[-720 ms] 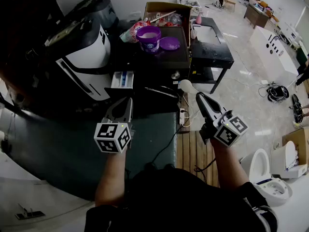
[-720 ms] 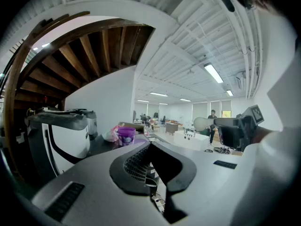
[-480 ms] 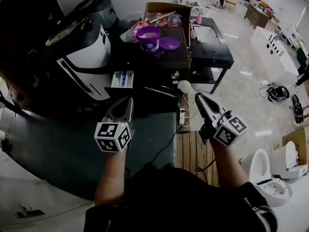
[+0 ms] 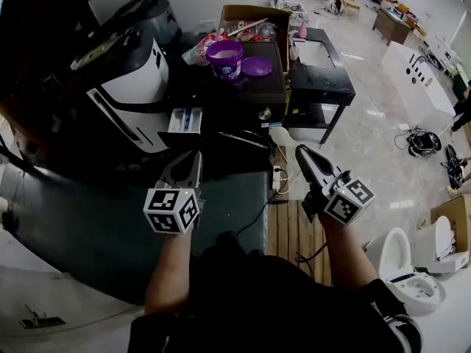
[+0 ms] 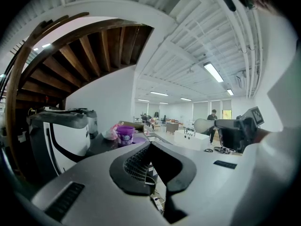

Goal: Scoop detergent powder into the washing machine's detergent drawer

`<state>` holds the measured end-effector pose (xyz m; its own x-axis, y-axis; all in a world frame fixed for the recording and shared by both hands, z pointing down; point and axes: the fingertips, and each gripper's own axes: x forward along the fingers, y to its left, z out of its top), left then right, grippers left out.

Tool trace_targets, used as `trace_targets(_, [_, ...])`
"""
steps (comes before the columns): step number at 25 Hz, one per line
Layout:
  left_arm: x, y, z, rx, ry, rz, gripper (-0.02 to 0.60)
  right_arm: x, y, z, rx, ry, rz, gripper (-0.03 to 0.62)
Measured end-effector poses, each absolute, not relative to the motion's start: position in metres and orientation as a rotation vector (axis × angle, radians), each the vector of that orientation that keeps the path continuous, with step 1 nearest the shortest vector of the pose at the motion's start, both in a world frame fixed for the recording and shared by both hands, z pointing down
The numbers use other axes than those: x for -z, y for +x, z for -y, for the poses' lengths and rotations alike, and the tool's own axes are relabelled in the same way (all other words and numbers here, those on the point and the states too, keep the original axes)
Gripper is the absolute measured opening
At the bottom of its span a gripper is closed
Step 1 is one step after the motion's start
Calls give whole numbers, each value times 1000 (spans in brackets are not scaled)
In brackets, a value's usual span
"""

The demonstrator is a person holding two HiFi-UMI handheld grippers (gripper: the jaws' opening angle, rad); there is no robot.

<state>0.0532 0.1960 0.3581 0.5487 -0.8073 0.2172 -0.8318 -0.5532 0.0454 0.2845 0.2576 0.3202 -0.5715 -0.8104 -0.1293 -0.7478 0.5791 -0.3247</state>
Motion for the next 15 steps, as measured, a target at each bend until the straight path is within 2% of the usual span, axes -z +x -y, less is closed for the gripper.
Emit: trace_targets(15, [-366, 47, -117, -212, 2622, 1372, 8, -320, 292, -190, 371, -1347, -2517, 20])
